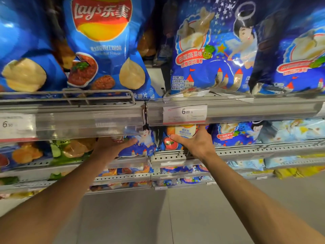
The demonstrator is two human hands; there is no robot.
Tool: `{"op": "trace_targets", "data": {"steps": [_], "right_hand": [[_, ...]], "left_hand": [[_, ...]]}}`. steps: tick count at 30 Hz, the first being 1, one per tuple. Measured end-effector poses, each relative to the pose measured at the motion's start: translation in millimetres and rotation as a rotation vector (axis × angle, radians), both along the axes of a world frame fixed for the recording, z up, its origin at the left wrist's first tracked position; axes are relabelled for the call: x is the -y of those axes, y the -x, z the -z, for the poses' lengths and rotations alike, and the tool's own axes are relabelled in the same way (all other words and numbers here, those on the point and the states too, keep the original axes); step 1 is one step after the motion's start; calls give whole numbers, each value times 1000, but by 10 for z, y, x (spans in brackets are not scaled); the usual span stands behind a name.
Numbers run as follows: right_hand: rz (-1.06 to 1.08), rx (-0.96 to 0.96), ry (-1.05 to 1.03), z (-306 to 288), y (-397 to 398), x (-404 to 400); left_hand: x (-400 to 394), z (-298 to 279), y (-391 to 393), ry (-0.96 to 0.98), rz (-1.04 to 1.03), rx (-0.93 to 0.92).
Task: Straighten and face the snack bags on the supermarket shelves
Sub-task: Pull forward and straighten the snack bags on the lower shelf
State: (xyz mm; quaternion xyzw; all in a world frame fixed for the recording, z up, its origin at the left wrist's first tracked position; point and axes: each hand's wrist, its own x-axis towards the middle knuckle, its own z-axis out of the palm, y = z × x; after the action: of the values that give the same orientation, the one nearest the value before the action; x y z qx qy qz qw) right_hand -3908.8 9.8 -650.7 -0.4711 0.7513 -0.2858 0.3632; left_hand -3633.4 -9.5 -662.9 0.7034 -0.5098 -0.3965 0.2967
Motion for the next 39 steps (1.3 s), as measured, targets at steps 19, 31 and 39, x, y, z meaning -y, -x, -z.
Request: {"op": "trace_targets", "data": {"steps": [19,31,39], "right_hand": [[24,137,154,-303,30,-191],[22,434,129,-191,458,-1011],[57,422,96,-29,858,-1449]], "left_hand": [[-62,-174,125,-49,-127,-216],[-40,-216,721,-57,-13,-267],[-62,-188,1249,-56,100,-221]]}}
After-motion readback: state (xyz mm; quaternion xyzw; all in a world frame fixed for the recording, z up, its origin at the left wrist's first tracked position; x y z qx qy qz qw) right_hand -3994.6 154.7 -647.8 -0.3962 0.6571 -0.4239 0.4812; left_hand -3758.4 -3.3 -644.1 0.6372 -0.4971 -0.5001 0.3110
